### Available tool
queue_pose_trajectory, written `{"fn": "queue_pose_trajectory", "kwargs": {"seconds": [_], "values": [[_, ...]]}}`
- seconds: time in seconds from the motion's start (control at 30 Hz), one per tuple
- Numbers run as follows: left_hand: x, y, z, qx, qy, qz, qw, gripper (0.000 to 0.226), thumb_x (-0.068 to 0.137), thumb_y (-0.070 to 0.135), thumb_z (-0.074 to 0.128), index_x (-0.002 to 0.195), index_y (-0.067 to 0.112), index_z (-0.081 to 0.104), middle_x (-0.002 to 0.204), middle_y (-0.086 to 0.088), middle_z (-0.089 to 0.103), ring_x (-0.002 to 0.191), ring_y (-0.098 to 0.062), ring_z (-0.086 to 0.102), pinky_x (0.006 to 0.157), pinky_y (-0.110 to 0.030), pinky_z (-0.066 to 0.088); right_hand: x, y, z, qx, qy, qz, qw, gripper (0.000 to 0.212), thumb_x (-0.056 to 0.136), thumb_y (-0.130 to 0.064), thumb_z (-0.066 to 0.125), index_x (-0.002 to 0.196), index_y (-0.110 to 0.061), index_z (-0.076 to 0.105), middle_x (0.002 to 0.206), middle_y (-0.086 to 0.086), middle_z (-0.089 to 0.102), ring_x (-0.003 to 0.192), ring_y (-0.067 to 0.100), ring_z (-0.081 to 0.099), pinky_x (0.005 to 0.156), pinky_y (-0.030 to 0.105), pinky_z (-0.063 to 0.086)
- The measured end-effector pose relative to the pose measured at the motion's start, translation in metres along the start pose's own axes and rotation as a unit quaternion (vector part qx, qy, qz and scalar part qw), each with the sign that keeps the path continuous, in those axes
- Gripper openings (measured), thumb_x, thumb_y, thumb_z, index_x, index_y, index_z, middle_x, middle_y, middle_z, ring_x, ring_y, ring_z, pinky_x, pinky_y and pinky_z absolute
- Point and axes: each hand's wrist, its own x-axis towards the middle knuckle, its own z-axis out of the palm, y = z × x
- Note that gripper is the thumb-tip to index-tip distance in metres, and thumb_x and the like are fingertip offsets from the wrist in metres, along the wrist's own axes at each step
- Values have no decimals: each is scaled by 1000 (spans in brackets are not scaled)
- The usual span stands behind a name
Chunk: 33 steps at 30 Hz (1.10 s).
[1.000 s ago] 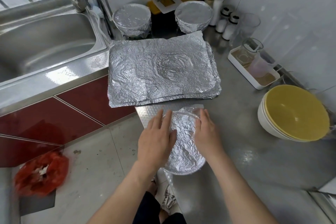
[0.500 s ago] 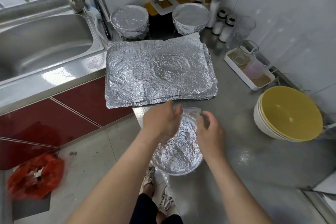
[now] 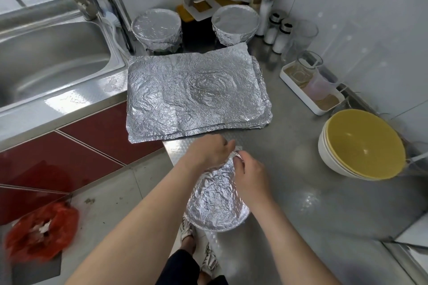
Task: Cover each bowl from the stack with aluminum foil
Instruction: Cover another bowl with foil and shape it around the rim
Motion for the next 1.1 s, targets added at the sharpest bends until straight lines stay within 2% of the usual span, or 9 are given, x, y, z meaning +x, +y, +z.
{"fn": "queue_pose_trajectory", "kwargs": {"seconds": [0.2, 0.43, 0.53, 0.6, 0.67, 0.77, 0.83, 0.93, 1.1], "values": [[-4, 1, 0, 30, 27, 47, 998, 56, 105, 46, 26, 60, 16, 43, 60, 0, 48, 55, -13, 46, 62, -29, 32, 0, 2, 1, 53, 23, 5, 998, 19, 97, -20, 51, 112, -14, 62, 98, 5, 70, 88, 25, 61, 68, 32, 38], [-3, -2, -2, 15, 14, 43, 999, 52, 105, 44, 28, 69, 14, 50, 65, 0, 53, 60, -16, 51, 51, -24, 29, 3, 3, 4, 43, 32, -38, 998, 19, 94, -16, 57, 112, -13, 63, 101, 2, 66, 87, 16, 56, 73, 28, 41], [-9, -6, -1, -5, 24, 53, 998, 50, 106, 43, 28, 84, 11, 60, 74, -2, 62, 64, -17, 57, 56, -23, 35, 9, 2, -3, 83, 44, -80, 992, 41, 83, -13, 73, 120, -9, 55, 119, 2, 47, 101, 1, 43, 88, 10, 39], [-15, -8, 0, -4, 32, 66, 997, 53, 105, 45, 28, 96, 11, 67, 77, -5, 68, 64, -17, 62, 56, -19, 37, 25, 7, -16, 97, -74, -29, 992, 67, 80, -24, 76, 137, -15, 43, 137, -4, 33, 122, 0, 32, 100, 3, 24], [-20, -6, -2, -4, 38, 83, 996, 50, 105, 44, 30, 101, 15, 70, 81, -5, 71, 65, -17, 62, 55, -16, 35, 42, 12, -27, 98, -223, 21, 970, 70, 78, -40, 76, 139, -30, 43, 144, -10, 33, 133, 4, 31, 112, 23, 25], [-27, -5, -7, -15, 37, 85, 996, 44, 104, 45, 32, 107, 20, 69, 89, -4, 72, 72, -18, 64, 64, -26, 48, 60, 17, -27, 132, -307, 22, 942, 34, 81, -36, 74, 113, -31, 63, 114, -10, 63, 112, 8, 55, 99, 27, 43], [-37, -12, -7, -16, 75, 53, 996, 41, 103, 47, 35, 120, 24, 64, 110, -2, 71, 91, -18, 65, 79, -32, 53, 64, 17, -23, 112, -312, 22, 943, 45, 76, -52, 73, 113, -27, 65, 104, -15, 64, 99, 5, 58, 91, 25, 43], [-68, -27, 10, -52, 189, -20, 980, 44, 98, 50, 46, 136, 28, 54, 142, 3, 51, 130, -20, 45, 101, -37, 40, 66, 18, -21, 104, -293, 10, 950, 60, 66, -72, 68, 102, -25, 69, 85, -14, 64, 79, 4, 57, 78, 25, 44], [-105, -25, 47, -207, 268, -131, 932, 51, 95, 40, 57, 142, 20, 48, 149, -2, 42, 137, -17, 36, 111, -30, 27, 56, 19, -17, 190, -218, 33, 957, 14, 85, -30, 71, 86, -16, 70, 75, -8, 67, 70, 3, 58, 75, 24, 46]]}}
